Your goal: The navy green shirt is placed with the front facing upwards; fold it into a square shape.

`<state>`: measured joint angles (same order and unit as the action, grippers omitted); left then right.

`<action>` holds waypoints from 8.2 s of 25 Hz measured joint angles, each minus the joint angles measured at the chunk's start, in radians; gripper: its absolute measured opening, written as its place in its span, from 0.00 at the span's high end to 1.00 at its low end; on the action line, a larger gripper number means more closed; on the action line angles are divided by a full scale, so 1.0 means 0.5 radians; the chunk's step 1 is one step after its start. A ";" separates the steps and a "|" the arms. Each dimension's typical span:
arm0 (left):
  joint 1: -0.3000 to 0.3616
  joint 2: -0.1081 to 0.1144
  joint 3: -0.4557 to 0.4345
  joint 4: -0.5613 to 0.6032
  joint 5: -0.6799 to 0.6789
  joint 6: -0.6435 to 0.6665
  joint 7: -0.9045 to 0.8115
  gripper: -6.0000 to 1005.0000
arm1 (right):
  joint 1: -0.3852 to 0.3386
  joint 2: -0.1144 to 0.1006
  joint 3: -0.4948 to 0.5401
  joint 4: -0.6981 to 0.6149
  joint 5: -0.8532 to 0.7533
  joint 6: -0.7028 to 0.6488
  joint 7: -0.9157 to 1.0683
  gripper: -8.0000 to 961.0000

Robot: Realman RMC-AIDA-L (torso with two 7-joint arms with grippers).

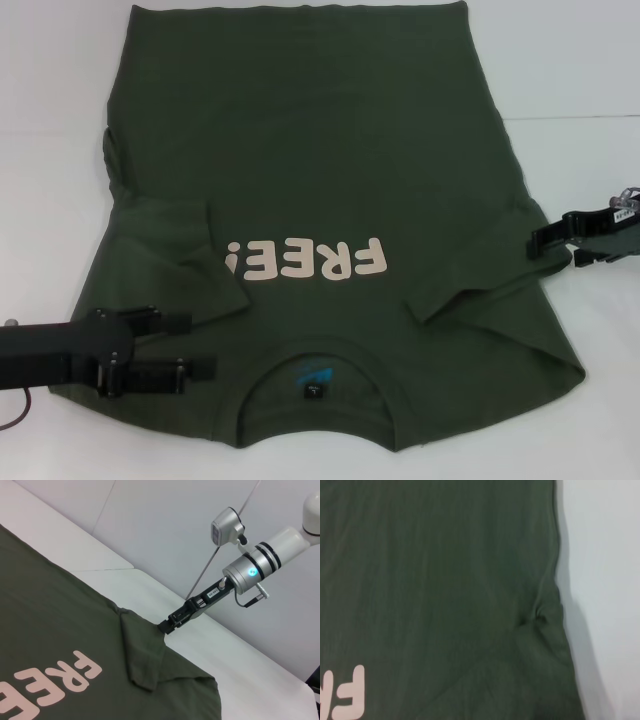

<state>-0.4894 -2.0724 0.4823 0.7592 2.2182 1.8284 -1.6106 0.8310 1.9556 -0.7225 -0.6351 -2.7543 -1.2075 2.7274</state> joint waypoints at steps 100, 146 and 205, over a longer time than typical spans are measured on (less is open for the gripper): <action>-0.002 0.003 -0.001 -0.018 0.011 -0.051 0.003 0.12 | -0.089 0.184 -0.083 0.270 1.356 0.791 -0.696 0.90; -0.121 0.268 -0.317 0.122 0.676 -0.202 -1.560 0.12 | -0.823 -0.156 0.360 0.117 1.590 -0.655 -1.262 0.15; -0.249 0.196 0.143 -0.014 0.844 -0.555 -1.664 0.13 | -0.766 -0.147 0.337 0.132 1.505 -0.579 -1.268 0.15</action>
<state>-0.6138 -1.9746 0.5535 0.7524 2.6404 1.5512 -2.4424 0.4478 1.8821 -0.5538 -0.5690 -2.0019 -1.4969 2.0934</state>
